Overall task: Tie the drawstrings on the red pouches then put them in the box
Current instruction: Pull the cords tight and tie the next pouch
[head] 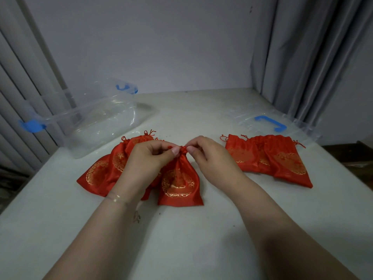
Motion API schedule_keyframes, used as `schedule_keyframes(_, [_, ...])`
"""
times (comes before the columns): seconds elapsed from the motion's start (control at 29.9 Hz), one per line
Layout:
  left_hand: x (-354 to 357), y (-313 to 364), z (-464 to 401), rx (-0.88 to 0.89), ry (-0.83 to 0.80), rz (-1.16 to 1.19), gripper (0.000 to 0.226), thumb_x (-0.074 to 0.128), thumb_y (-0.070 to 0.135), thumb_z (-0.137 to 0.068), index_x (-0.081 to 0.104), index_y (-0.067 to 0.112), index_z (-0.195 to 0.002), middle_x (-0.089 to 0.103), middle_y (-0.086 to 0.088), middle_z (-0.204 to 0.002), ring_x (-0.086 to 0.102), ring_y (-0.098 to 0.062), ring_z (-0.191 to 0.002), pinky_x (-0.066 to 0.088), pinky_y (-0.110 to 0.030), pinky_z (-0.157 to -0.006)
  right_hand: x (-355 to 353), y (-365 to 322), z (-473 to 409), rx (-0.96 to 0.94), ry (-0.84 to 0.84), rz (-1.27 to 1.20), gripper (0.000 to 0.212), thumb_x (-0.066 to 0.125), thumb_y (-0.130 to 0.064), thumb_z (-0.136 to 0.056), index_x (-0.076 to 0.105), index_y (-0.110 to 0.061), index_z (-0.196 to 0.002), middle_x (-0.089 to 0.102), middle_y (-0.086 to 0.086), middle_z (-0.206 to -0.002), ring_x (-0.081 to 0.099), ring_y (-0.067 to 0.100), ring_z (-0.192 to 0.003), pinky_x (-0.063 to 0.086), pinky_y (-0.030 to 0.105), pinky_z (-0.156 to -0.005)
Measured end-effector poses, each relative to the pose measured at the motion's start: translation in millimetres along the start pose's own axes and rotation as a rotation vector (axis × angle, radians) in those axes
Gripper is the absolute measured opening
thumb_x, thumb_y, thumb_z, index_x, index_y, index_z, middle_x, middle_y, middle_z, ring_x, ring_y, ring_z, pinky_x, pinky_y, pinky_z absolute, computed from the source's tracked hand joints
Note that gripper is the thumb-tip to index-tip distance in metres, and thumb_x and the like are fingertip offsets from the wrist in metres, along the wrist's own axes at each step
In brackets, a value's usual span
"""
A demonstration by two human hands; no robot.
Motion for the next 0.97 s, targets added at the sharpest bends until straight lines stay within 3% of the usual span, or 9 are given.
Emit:
schedule_keyframes(0.2, [-8.5, -7.9, -3.7, -0.084, 0.043, 0.06, 0.006, 0.073, 0.007, -0.078, 0.075, 0.011, -0.083, 0.074, -0.003, -0.08, 0.067, -0.005, -0.073, 0.05, -0.011, -0.066, -16.0, -2.5, 2.0, -0.011, 0.1, -0.028, 0.02, 0.051, -0.03, -0.094, 0.058, -0.016, -0.082, 0.053, -0.011, -0.075, 0.046, 0.0, -0.066, 0.032, 0.014, -0.058])
schedule_keyframes(0.33, [-12.6, -10.9, -5.1, -0.12, 0.052, 0.116, 0.011, 0.075, 0.002, -0.073, 0.073, 0.011, -0.078, 0.07, -0.005, -0.077, 0.065, -0.005, -0.068, 0.049, -0.012, -0.062, -4.1, -2.3, 7.9, 0.051, -0.116, -0.084, 0.024, 0.053, -0.033, -0.092, 0.057, -0.02, -0.073, 0.061, 0.0, -0.07, 0.052, 0.01, -0.063, 0.042, 0.032, -0.062])
schedule_keyframes(0.4, [-11.1, -7.6, -4.6, -0.069, 0.025, 0.038, 0.014, 0.075, -0.001, -0.073, 0.071, 0.012, -0.076, 0.068, -0.004, -0.073, 0.063, -0.005, -0.064, 0.049, -0.013, -0.061, -2.0, 6.0, 8.3, 0.084, -0.159, -0.033, 0.022, 0.057, -0.032, -0.089, 0.057, -0.022, -0.069, 0.06, -0.004, -0.072, 0.052, 0.008, -0.064, 0.043, 0.032, -0.064])
schedule_keyframes(0.5, [-3.0, -0.3, -3.2, 0.034, -0.046, -0.123, 0.015, 0.076, 0.001, -0.074, 0.069, 0.014, -0.075, 0.066, 0.0, -0.071, 0.06, -0.007, -0.067, 0.049, -0.017, -0.063, -16.4, -1.8, 4.2, -0.023, 0.005, -0.148, 0.009, 0.062, -0.021, -0.087, 0.064, -0.029, -0.089, 0.058, -0.012, -0.102, 0.054, 0.001, -0.075, 0.041, 0.014, -0.07])
schedule_keyframes(0.57, [4.5, 2.8, -1.1, 0.07, -0.11, -0.107, 0.015, 0.076, 0.001, -0.075, 0.067, 0.012, -0.078, 0.064, 0.003, -0.07, 0.06, -0.009, -0.069, 0.05, -0.018, -0.064, -16.6, -5.8, 2.9, -0.072, 0.003, -0.257, 0.025, 0.059, -0.012, -0.089, 0.065, -0.026, -0.109, 0.059, -0.01, -0.114, 0.055, 0.001, -0.08, 0.04, 0.01, -0.074])
schedule_keyframes(0.64, [7.3, 6.6, 1.1, 0.111, -0.124, -0.091, 0.014, 0.074, 0.0, -0.076, 0.066, 0.009, -0.08, 0.064, -0.001, -0.073, 0.061, -0.011, -0.071, 0.051, -0.021, -0.067, -3.9, -4.2, 2.5, -0.021, -0.091, -0.219, 0.024, 0.057, -0.015, -0.091, 0.065, -0.027, -0.11, 0.063, -0.013, -0.103, 0.058, 0.005, -0.081, 0.043, 0.015, -0.076])
schedule_keyframes(0.77, [7.3, 13.6, 3.7, 0.186, -0.06, -0.076, 0.013, 0.072, -0.001, -0.079, 0.065, 0.01, -0.081, 0.066, -0.018, -0.077, 0.058, -0.018, -0.068, 0.048, -0.026, -0.063, 0.5, 8.0, 0.3, 0.126, -0.058, -0.283, 0.014, 0.056, -0.022, -0.092, 0.059, -0.029, -0.081, 0.062, -0.011, -0.073, 0.057, 0.005, -0.063, 0.047, 0.026, -0.064])
schedule_keyframes(0.87, [6.6, 13.5, 5.2, 0.176, -0.007, -0.099, 0.017, 0.07, 0.0, -0.08, 0.067, 0.017, -0.082, 0.066, 0.005, -0.064, 0.054, -0.008, -0.053, 0.043, -0.015, -0.052, 1.9, 5.5, 1.6, 0.109, -0.052, -0.245, 0.021, 0.054, -0.022, -0.094, 0.053, -0.031, -0.075, 0.058, -0.011, -0.067, 0.056, 0.006, -0.064, 0.052, 0.035, -0.07])
schedule_keyframes(0.97, [3.0, 12.0, 3.9, 0.192, 0.028, -0.214, 0.016, 0.071, 0.007, -0.082, 0.07, 0.023, -0.083, 0.059, 0.001, -0.051, 0.045, -0.008, -0.044, 0.038, -0.019, -0.047, 2.9, -0.7, 3.9, 0.068, -0.046, -0.203, 0.015, 0.052, -0.022, -0.094, 0.053, -0.027, -0.08, 0.058, -0.011, -0.073, 0.06, 0.014, -0.074, 0.053, 0.041, -0.076])
Point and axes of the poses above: each hand's wrist, its own z-axis away from the middle knuckle, its own x-axis out of the palm, y = z × x, the point moved 8 cm from there along -z, towards the middle knuckle
